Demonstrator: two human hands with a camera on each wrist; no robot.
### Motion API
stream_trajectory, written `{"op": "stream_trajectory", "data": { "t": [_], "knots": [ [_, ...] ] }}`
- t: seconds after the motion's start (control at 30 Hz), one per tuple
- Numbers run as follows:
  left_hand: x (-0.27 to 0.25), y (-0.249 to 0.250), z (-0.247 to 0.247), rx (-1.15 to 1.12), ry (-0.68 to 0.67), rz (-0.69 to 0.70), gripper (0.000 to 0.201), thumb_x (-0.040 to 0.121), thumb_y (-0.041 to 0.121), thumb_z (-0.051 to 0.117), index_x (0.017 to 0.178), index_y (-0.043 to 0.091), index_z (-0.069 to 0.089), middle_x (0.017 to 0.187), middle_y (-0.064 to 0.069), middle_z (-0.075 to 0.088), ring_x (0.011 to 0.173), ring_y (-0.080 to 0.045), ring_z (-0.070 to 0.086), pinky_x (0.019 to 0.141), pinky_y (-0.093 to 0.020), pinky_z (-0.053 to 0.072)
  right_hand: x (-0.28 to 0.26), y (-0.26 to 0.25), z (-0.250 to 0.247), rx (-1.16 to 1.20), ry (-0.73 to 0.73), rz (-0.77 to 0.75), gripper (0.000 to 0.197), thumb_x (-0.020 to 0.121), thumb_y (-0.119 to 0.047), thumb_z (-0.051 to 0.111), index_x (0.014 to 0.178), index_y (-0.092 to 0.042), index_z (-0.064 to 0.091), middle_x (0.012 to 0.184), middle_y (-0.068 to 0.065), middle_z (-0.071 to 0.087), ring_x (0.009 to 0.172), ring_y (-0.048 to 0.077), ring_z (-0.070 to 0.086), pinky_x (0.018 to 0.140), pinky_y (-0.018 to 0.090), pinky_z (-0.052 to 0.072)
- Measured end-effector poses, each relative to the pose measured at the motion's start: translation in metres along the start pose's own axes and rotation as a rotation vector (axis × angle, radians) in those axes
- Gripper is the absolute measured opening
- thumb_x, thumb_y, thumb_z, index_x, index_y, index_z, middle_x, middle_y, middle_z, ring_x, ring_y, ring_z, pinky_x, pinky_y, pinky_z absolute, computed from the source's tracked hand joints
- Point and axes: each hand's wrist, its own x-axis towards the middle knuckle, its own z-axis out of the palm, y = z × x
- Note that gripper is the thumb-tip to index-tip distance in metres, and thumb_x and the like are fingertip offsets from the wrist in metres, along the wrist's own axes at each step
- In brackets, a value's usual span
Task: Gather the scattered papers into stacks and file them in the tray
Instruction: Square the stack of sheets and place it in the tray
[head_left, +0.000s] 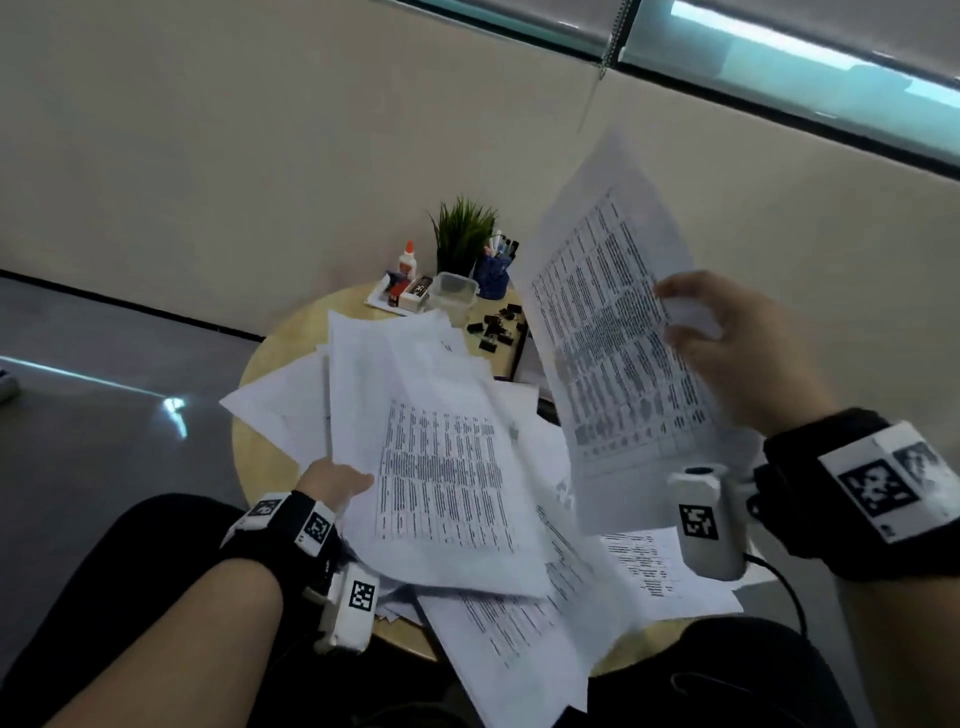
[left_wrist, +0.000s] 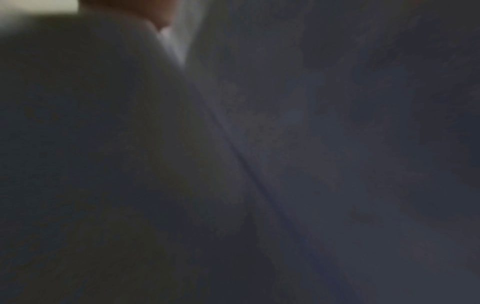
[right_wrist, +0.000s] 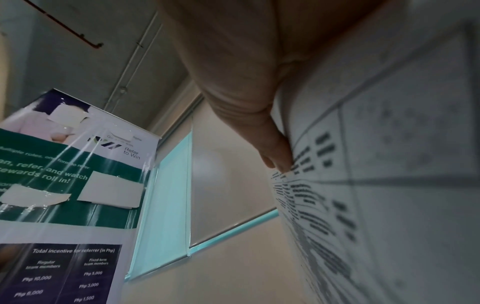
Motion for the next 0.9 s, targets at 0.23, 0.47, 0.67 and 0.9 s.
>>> {"op": "stream_trajectory", "data": {
  "t": [0.23, 0.47, 0.67, 0.9],
  "knots": [
    [0.016, -0.008, 0.001, 0.064, -0.106, -0.015, 0.052, 0.088, 0.019, 0.065, 0.13, -0.007, 0.05, 0.139, -0.019, 0.047, 0.128, -0.033, 0.044, 0.109, -0.037, 0.034, 0.01, 0.014, 0.033, 0.122, -0.04, 0.081, 0.036, 0.089, -0.007, 0.059, 0.121, -0.023, 0.06, 0.109, -0.008, 0.058, 0.099, 0.008, 0.052, 0.08, 0.015, 0.035],
    [0.029, -0.017, 0.0, -0.069, -0.153, -0.001, 0.069, 0.077, 0.034, 0.074, 0.129, -0.005, 0.051, 0.135, -0.017, 0.051, 0.123, -0.032, 0.05, 0.107, -0.034, 0.034, -0.011, 0.065, 0.136, 0.266, -0.323, 0.435, 0.063, 0.087, 0.001, 0.059, 0.143, -0.016, 0.035, 0.136, 0.005, 0.051, 0.115, 0.02, 0.055, 0.085, 0.025, 0.051],
    [0.023, -0.017, 0.006, -0.105, -0.201, 0.029, 0.099, 0.044, 0.059, 0.085, 0.122, 0.004, 0.061, 0.13, -0.012, 0.057, 0.12, -0.028, 0.054, 0.106, -0.036, 0.038, -0.021, 0.084, 0.196, 0.249, -0.4, 0.648, 0.067, 0.088, -0.009, 0.063, 0.146, -0.015, 0.029, 0.133, 0.015, 0.054, 0.115, 0.029, 0.056, 0.092, 0.032, 0.044],
    [0.025, -0.014, 0.015, -0.106, -0.114, 0.081, 0.039, 0.082, 0.007, 0.071, 0.113, -0.014, 0.058, 0.119, -0.023, 0.062, 0.111, -0.033, 0.059, 0.095, -0.036, 0.043, -0.032, 0.089, 0.208, 0.221, -0.505, 0.636, 0.059, 0.089, -0.023, 0.063, 0.141, -0.013, 0.037, 0.142, 0.012, 0.046, 0.124, 0.027, 0.05, 0.102, 0.036, 0.041]
  ]
}}
